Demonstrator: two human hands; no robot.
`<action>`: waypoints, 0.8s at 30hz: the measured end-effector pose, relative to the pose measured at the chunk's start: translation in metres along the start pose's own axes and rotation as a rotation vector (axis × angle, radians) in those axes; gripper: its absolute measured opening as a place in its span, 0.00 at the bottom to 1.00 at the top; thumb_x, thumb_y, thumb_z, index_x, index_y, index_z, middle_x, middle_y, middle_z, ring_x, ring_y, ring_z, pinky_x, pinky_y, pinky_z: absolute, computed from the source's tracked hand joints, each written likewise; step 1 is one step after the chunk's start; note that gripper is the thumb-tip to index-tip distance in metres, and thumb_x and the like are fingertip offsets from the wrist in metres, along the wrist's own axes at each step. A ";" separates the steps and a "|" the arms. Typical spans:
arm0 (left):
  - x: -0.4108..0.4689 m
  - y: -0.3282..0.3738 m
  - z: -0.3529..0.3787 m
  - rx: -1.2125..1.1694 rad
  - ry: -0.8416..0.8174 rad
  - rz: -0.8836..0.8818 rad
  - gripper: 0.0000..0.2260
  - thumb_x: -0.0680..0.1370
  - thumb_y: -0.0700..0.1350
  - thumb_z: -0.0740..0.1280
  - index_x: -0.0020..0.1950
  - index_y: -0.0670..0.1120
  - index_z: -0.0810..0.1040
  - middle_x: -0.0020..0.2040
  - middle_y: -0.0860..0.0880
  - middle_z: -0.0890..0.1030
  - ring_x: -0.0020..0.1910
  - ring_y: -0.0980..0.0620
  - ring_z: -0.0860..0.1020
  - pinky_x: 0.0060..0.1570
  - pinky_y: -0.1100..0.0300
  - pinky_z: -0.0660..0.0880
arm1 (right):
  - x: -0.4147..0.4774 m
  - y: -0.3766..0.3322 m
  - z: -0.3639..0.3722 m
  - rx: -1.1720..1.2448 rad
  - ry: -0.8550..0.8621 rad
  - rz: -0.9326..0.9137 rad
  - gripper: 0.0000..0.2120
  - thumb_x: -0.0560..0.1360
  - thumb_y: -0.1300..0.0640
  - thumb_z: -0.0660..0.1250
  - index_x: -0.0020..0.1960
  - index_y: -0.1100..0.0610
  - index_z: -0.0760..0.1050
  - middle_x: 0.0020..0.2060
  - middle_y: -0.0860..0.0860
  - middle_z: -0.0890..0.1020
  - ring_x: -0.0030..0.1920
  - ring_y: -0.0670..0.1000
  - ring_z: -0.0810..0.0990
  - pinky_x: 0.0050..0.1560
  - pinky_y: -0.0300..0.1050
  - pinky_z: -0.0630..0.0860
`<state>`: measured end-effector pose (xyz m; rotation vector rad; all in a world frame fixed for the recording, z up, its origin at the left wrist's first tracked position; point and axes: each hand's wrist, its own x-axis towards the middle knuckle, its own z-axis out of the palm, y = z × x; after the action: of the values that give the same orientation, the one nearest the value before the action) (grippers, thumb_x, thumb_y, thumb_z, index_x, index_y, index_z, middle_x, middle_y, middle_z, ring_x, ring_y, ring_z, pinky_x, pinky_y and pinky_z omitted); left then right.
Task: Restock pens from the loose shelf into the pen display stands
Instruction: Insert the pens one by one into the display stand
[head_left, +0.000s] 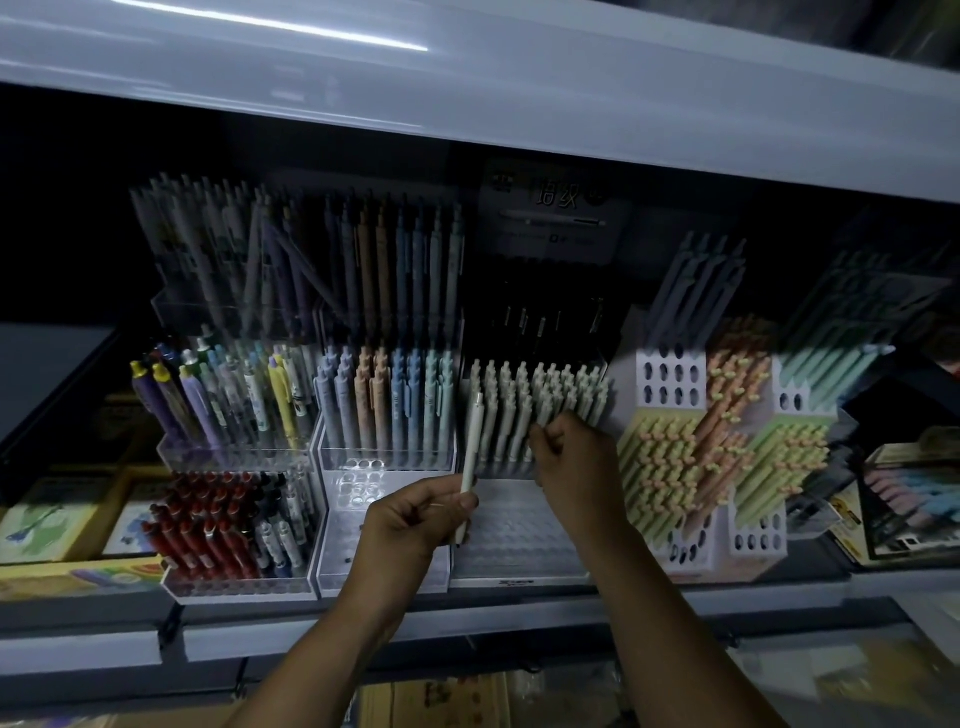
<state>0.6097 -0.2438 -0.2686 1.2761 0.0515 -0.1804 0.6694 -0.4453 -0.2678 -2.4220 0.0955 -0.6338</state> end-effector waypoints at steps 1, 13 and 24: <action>0.000 0.000 0.000 -0.002 -0.004 0.003 0.08 0.77 0.34 0.71 0.52 0.42 0.87 0.41 0.39 0.85 0.37 0.50 0.81 0.39 0.62 0.80 | 0.001 0.000 0.000 -0.007 0.001 0.007 0.17 0.80 0.55 0.68 0.35 0.56 0.69 0.27 0.53 0.77 0.28 0.50 0.77 0.30 0.50 0.76; 0.002 -0.003 0.004 0.031 -0.035 0.035 0.10 0.76 0.34 0.71 0.49 0.49 0.88 0.43 0.40 0.86 0.39 0.49 0.82 0.41 0.58 0.81 | -0.039 -0.050 -0.020 0.424 -0.177 0.054 0.10 0.79 0.51 0.70 0.44 0.57 0.79 0.28 0.46 0.79 0.27 0.46 0.78 0.32 0.52 0.78; 0.011 -0.016 0.008 0.186 -0.122 0.135 0.08 0.74 0.44 0.73 0.53 0.50 0.88 0.39 0.35 0.82 0.36 0.48 0.77 0.40 0.55 0.76 | -0.041 -0.046 -0.018 0.438 -0.116 0.109 0.07 0.78 0.56 0.72 0.43 0.57 0.80 0.29 0.47 0.81 0.29 0.46 0.80 0.33 0.51 0.79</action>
<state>0.6172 -0.2567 -0.2826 1.4463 -0.1593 -0.1483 0.6207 -0.4095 -0.2450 -2.0089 0.0356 -0.4130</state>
